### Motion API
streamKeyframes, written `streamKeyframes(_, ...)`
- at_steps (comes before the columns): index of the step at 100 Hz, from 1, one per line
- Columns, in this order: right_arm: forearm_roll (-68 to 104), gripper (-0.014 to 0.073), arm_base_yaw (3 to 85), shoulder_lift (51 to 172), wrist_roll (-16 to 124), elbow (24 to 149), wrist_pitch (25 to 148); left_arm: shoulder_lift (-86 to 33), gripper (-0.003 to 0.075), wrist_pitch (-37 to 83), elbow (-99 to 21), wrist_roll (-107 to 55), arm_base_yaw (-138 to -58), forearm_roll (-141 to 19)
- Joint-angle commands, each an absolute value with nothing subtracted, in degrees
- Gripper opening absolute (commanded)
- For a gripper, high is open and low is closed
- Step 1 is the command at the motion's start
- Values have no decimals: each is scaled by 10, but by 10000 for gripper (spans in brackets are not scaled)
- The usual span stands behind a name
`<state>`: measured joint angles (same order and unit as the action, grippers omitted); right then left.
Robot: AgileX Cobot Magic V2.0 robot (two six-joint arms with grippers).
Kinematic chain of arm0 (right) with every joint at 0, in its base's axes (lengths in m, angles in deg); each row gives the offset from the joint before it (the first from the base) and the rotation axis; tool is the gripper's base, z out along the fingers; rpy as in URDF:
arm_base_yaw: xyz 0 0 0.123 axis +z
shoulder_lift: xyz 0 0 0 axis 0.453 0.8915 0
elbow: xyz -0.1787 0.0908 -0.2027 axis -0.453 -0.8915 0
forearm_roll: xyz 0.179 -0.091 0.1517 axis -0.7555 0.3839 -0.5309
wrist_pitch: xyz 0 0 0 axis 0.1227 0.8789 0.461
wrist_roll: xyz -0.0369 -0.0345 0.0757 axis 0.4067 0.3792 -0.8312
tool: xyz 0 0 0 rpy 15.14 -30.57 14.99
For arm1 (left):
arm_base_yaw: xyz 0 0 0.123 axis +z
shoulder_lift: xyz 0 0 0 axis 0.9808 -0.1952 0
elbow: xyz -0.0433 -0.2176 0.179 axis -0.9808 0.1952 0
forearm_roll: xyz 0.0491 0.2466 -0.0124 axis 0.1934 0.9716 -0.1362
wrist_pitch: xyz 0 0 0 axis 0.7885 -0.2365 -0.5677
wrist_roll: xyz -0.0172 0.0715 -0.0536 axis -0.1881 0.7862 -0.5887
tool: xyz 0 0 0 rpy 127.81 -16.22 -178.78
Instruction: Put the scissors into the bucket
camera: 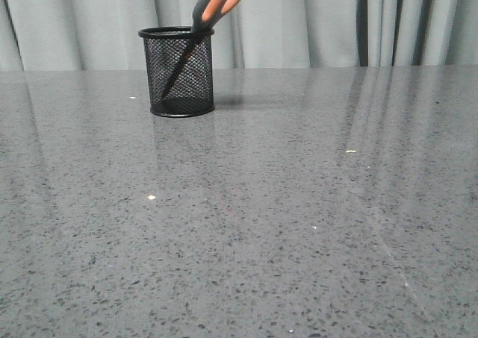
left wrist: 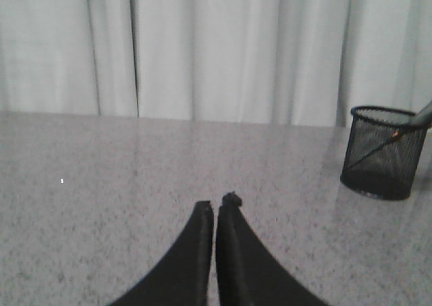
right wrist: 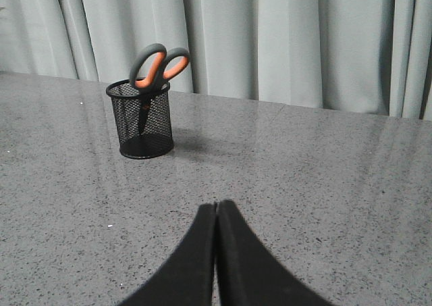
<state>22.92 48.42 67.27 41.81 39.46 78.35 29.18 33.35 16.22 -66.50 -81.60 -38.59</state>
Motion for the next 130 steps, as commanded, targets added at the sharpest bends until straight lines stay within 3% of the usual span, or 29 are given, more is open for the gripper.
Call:
streamKeyframes(1,233,-45,483,676,422,411,738,311,-20,383,182,-696,-817,-365)
streamKeyframes(114,272,-45,482,677,422,409,738,328,-20,354,206,-696,-815,-360)
streamKeyframes(130,279,-45,422,673,421,384,699,328,-19,354,206,-696,-815,-360)
